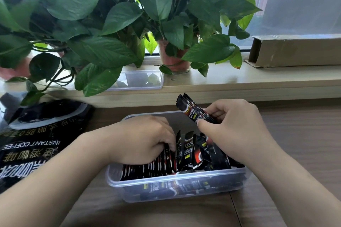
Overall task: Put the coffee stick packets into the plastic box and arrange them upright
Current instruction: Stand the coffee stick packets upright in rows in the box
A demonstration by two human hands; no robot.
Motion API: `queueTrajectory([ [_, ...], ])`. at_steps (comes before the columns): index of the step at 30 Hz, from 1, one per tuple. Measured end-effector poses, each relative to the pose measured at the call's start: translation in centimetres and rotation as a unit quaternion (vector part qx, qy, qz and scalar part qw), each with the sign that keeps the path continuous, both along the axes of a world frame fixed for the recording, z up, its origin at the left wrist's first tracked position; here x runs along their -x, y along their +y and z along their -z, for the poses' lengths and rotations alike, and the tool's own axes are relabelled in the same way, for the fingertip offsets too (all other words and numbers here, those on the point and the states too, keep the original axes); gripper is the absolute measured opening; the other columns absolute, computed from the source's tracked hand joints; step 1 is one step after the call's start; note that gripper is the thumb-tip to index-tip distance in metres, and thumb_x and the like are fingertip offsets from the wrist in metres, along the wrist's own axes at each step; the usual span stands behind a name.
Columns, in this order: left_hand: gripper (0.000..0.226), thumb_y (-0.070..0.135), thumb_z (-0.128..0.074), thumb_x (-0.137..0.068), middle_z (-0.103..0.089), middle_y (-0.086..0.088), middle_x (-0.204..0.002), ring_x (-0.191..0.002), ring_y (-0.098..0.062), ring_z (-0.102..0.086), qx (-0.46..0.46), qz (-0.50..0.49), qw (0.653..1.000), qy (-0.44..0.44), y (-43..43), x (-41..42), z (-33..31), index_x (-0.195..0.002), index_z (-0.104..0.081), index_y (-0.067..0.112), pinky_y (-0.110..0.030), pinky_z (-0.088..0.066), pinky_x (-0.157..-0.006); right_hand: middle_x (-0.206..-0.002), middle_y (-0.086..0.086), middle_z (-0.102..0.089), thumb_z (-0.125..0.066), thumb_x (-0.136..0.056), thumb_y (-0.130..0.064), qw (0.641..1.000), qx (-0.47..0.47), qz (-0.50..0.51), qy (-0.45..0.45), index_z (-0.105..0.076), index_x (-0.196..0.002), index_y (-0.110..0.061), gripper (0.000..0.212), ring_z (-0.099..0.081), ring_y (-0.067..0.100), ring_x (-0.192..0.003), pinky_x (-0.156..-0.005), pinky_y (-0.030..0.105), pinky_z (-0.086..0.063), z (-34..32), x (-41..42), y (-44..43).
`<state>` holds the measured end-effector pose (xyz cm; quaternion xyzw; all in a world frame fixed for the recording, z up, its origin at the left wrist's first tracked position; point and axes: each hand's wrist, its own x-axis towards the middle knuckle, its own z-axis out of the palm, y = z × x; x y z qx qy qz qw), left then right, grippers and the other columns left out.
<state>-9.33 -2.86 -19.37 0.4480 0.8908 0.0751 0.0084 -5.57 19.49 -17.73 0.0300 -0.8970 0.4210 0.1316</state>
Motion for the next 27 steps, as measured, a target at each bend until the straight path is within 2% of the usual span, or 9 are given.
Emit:
queueTrajectory([
  [4, 0.042, 0.029, -0.041, -0.082, -0.068, 0.018, -0.105, -0.107, 0.000, -0.052, 0.004, -0.034, 0.999, -0.025, 0.5, -0.7, -0.4, -0.104, -0.077, 0.033, -0.028, -0.044, -0.097, -0.065, -0.006, -0.072, -0.076, -0.074, -0.024, 1.000, 0.006, 0.016, 0.000, -0.074, -0.071, -0.026, 0.005, -0.070, 0.011, -0.054, -0.063, 0.035, -0.061, -0.3, 0.3, -0.3],
  [7, 0.057, 0.043, -0.027, -0.080, -0.063, 0.016, -0.102, -0.103, -0.001, -0.049, 0.044, -0.058, 0.997, -0.027, 1.0, -1.3, -0.7, -0.112, -0.073, 0.039, -0.033, -0.043, -0.095, -0.060, -0.008, -0.070, -0.079, -0.074, -0.021, 0.999, 0.028, 0.021, -0.011, -0.074, -0.067, -0.023, 0.009, -0.065, 0.004, -0.045, -0.048, 0.013, -0.051, -1.1, 0.2, -0.1],
  [9, 0.062, 0.047, -0.022, -0.078, -0.061, 0.015, -0.104, -0.105, -0.003, -0.047, 0.067, -0.069, 0.995, -0.029, 1.3, -1.7, -0.7, -0.117, -0.070, 0.043, -0.036, -0.040, -0.096, -0.057, -0.010, -0.069, -0.080, -0.073, -0.023, 0.999, 0.036, 0.012, -0.029, -0.074, -0.066, -0.022, 0.010, -0.063, 0.003, -0.042, -0.041, 0.008, -0.042, -1.9, -0.1, -0.1],
  [13, 0.062, 0.048, -0.019, -0.078, -0.060, 0.011, -0.107, -0.108, -0.008, -0.047, 0.110, -0.067, 0.992, -0.012, 1.3, -1.8, -0.7, -0.117, -0.066, 0.045, -0.039, -0.040, -0.095, -0.061, -0.004, -0.072, -0.080, -0.071, -0.031, 0.997, 0.031, -0.016, -0.070, -0.077, -0.069, -0.022, 0.010, -0.069, 0.014, -0.056, -0.055, 0.026, -0.054, -2.6, -1.0, -1.3],
  [15, 0.048, 0.043, -0.026, -0.082, -0.062, 0.007, -0.096, -0.095, -0.011, -0.048, 0.093, -0.051, 0.994, 0.005, 1.4, -1.9, -0.6, -0.100, -0.070, 0.033, -0.035, -0.042, -0.084, -0.066, 0.006, -0.073, -0.080, -0.072, -0.030, 0.992, 0.047, -0.044, -0.108, -0.077, -0.070, -0.020, 0.011, -0.070, 0.020, -0.058, -0.055, 0.032, -0.056, -2.4, -1.6, -2.4],
  [17, 0.022, 0.033, -0.041, -0.084, -0.059, 0.003, -0.078, -0.075, -0.009, -0.034, 0.037, -0.033, 0.998, 0.036, 1.4, -2.1, -0.6, -0.069, -0.052, 0.020, -0.027, -0.033, -0.070, -0.069, 0.007, -0.075, -0.080, -0.073, -0.030, 0.984, 0.069, -0.070, -0.150, -0.078, -0.069, -0.020, 0.011, -0.073, 0.020, -0.063, -0.064, 0.039, -0.060, -2.1, -2.0, -3.4],
  [20, 0.033, 0.028, -0.049, -0.083, -0.044, 0.007, -0.060, -0.067, -0.010, -0.030, 0.007, -0.044, 0.998, 0.037, 1.2, -2.6, -1.0, -0.056, -0.031, 0.025, -0.028, -0.026, -0.063, -0.069, 0.010, -0.075, -0.079, -0.073, -0.026, 0.981, 0.085, -0.059, -0.166, -0.077, -0.066, -0.017, 0.012, -0.073, 0.021, -0.063, -0.069, 0.045, -0.060, -1.3, -1.9, -4.0],
  [23, 0.035, 0.039, -0.034, -0.078, -0.056, 0.002, -0.068, -0.070, -0.018, -0.052, 0.000, -0.078, 0.997, -0.010, 0.5, -2.2, -0.6, -0.065, -0.055, 0.014, -0.038, -0.046, -0.066, -0.070, 0.015, -0.073, -0.080, -0.070, -0.024, 0.983, 0.069, -0.039, -0.166, -0.076, -0.066, -0.014, 0.012, -0.065, 0.020, -0.058, -0.068, 0.051, -0.059, -0.6, -1.6, -4.0],
  [27, 0.046, 0.035, -0.031, -0.076, -0.069, 0.001, -0.082, -0.079, -0.016, -0.063, -0.017, -0.084, 0.995, -0.051, -0.4, -2.1, -0.7, -0.086, -0.070, 0.014, -0.037, -0.051, -0.074, -0.067, 0.007, -0.073, -0.078, -0.069, -0.034, 0.984, -0.042, -0.038, -0.169, -0.076, -0.071, -0.017, 0.017, -0.069, 0.022, -0.065, -0.061, 0.035, -0.059, -0.3, -1.5, -3.7],
])
